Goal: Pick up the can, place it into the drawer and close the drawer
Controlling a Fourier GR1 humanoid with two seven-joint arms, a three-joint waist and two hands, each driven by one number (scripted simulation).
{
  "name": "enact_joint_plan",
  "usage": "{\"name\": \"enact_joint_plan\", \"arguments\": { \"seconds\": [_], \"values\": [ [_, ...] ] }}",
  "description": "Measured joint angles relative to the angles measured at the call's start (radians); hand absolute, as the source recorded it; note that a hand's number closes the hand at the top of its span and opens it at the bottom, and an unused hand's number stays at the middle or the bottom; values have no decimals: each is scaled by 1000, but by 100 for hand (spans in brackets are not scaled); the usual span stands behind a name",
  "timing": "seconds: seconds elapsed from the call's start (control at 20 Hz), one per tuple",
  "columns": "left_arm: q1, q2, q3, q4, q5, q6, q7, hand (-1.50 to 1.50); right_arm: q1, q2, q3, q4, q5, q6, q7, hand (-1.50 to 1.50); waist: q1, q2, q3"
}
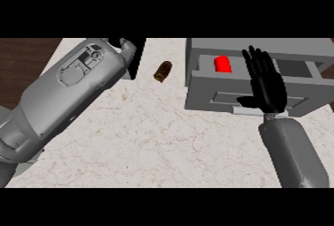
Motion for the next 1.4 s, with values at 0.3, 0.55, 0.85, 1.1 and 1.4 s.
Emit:
{"name": "enact_joint_plan", "arguments": {
  "seconds": [0.3,0.55,0.85,1.1,1.4],
  "values": [
    [80,55,1,-102,-12,-5,25,-150,-131,6,-57,192,17,-105,-1,-150,7,9,8],
    [129,92,0,-176,-26,-9,52,-150,-254,-1,-105,372,19,-178,-9,-150,14,20,15],
    [213,129,7,-263,-43,-12,56,-150,-376,5,-143,550,29,-258,4,-150,13,28,23],
    [278,144,7,-319,-61,-8,46,-150,-448,-11,-165,641,31,-291,8,-150,16,29,23],
    [346,166,15,-376,-72,-26,26,-150,-541,-38,-181,744,40,-259,12,-150,24,41,25]
  ]
}}
